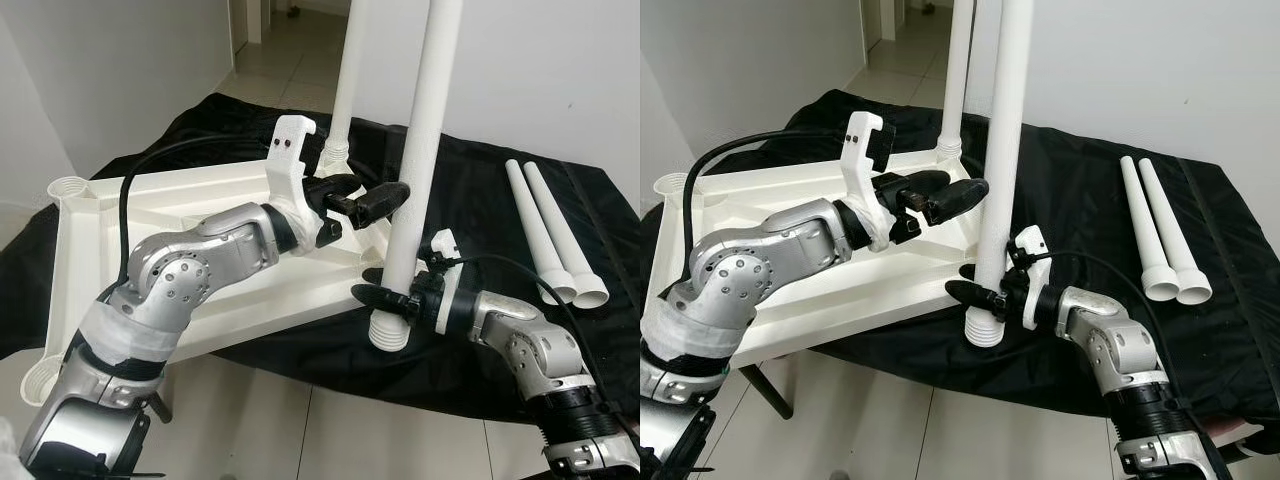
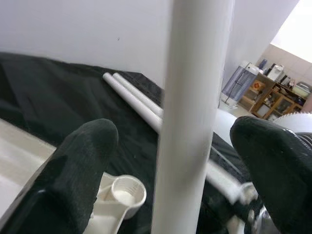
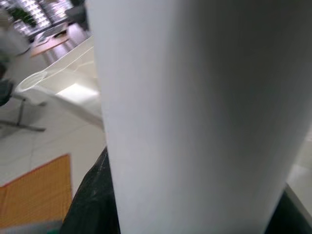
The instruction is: Building children table
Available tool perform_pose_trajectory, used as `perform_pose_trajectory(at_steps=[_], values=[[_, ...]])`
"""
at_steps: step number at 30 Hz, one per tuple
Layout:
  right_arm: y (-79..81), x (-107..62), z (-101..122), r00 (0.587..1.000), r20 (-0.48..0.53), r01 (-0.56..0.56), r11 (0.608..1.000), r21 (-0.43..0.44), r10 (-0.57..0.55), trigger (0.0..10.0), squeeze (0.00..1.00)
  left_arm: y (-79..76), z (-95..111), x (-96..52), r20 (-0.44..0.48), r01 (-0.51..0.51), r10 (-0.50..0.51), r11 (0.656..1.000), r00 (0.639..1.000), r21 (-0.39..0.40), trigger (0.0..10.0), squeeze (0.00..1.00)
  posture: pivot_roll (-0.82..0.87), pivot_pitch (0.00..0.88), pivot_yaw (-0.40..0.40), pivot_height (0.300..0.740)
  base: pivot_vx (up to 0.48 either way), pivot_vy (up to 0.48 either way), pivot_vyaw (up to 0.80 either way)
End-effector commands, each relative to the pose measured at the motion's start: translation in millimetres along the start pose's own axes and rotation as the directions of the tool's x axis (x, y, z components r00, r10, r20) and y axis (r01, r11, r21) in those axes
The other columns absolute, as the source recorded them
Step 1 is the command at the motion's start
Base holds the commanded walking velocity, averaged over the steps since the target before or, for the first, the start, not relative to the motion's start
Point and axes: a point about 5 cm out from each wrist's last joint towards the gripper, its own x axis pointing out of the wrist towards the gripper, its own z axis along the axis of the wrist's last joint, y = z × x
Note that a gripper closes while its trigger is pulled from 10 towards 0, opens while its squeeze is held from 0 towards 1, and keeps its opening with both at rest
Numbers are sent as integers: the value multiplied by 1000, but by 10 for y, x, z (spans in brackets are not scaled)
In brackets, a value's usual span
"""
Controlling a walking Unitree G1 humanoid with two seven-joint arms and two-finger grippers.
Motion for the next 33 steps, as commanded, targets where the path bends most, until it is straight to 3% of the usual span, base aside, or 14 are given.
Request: perform_pose_trajectory(at_steps=[1, 6, 10, 16, 17, 33], values=[[7, 9, 41, 999, -26, -31, 999, -26, 31, 10000, 0, -433, 46, -116, -14, 747, -747, 664, 665, 36, 10000, 0, 3, 0, -86, 740, 0, 0, 0], [39, 48, 61, 995, -60, -86, 995, -51, 83, 10000, 0, -459, 73, -86, -26, 758, -758, 650, 651, 44, 10000, 0, 3, 0, -74, 740, 0, 0, 0], [155, 61, 76, 978, -83, -199, 976, -87, 192, 10000, 0, -449, 79, -59, -46, 762, -760, 647, 648, 43, 10000, 0, 0, 0, -67, 740, 0, 0, 0], [146, 40, 73, 972, -104, -221, 970, -103, 210, 10000, 0, -440, 134, -58, -35, 774, -773, 633, 634, 26, 10000, 0, -1, 0, -55, 740, 0, 0, 0], [135, 38, 76, 973, -104, -217, 971, -102, 206, 10000, 0, -435, 159, -68, -18, 781, -781, 624, 624, 8, 0, 0, -1, 3, -53, 740, 0, 0, 0], [90, 13, 86, 978, -93, -197, 977, -86, 189, 10000, 0, -397, 281, -113, 25, 796, -795, 605, 606, -24, 0, 0, -1, 2, -47, 740, 0, 0, 0]])
